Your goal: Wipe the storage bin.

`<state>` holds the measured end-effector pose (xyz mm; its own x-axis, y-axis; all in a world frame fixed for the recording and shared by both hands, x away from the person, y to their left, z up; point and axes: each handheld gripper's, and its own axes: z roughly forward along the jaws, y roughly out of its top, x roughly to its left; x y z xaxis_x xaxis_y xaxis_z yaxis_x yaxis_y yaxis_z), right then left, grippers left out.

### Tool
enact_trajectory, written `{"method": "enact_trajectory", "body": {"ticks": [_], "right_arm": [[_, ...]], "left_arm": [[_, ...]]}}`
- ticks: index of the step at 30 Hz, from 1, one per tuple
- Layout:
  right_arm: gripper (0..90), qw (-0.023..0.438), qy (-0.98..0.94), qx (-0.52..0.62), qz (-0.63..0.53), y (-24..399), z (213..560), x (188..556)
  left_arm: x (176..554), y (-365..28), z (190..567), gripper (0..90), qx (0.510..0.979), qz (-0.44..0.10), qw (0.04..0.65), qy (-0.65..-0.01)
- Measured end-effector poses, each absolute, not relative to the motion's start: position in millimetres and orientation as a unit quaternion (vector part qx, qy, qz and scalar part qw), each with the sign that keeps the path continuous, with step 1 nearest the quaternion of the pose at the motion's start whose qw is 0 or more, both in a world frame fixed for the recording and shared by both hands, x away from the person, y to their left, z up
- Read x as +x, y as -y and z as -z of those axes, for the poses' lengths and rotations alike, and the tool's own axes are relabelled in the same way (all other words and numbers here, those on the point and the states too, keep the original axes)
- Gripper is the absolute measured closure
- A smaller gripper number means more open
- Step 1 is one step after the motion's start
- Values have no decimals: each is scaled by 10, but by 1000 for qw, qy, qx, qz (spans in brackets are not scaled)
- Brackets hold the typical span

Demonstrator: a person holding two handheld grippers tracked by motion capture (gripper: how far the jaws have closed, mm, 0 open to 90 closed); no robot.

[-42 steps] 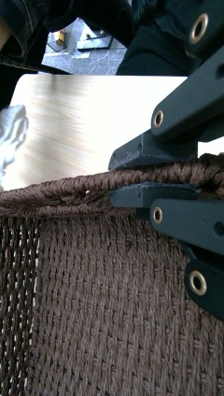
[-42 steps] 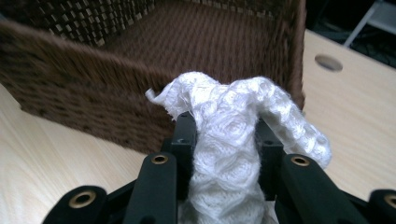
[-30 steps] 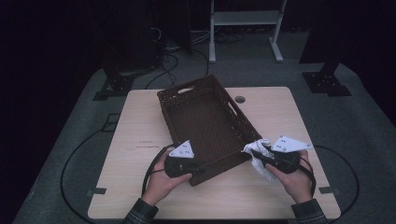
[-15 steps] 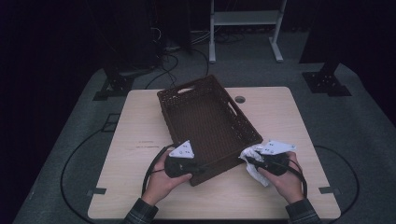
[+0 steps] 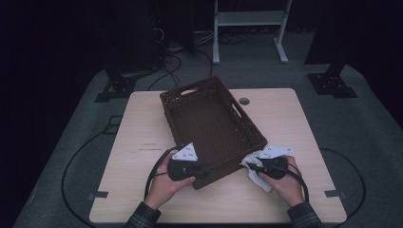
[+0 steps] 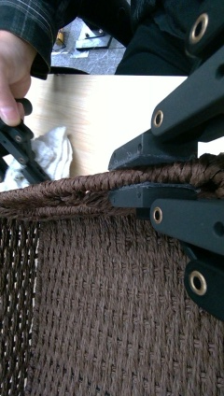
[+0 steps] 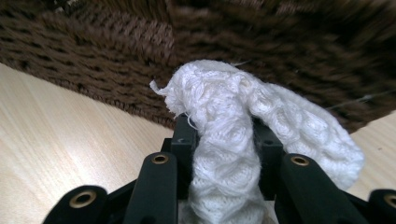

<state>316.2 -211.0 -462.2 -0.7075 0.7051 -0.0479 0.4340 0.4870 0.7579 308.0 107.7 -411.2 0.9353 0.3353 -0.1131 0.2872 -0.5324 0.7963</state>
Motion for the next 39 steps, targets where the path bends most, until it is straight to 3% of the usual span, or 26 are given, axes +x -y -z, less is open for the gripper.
{"method": "enact_trajectory", "body": {"ticks": [20, 28, 39], "right_arm": [[695, 168, -876, 315, -323, 1956, 4790, 3172], [710, 155, -869, 313, -352, 1975, 4695, 3131], [711, 183, -834, 310, -418, 2080, 4348, 3002]], "left_arm": [[3080, -1084, 4118, 808, 873, -26, 452, -180], [3078, -1086, 4118, 808, 873, -26, 452, -180], [3081, -1087, 4117, 808, 873, -25, 453, -180]]}}
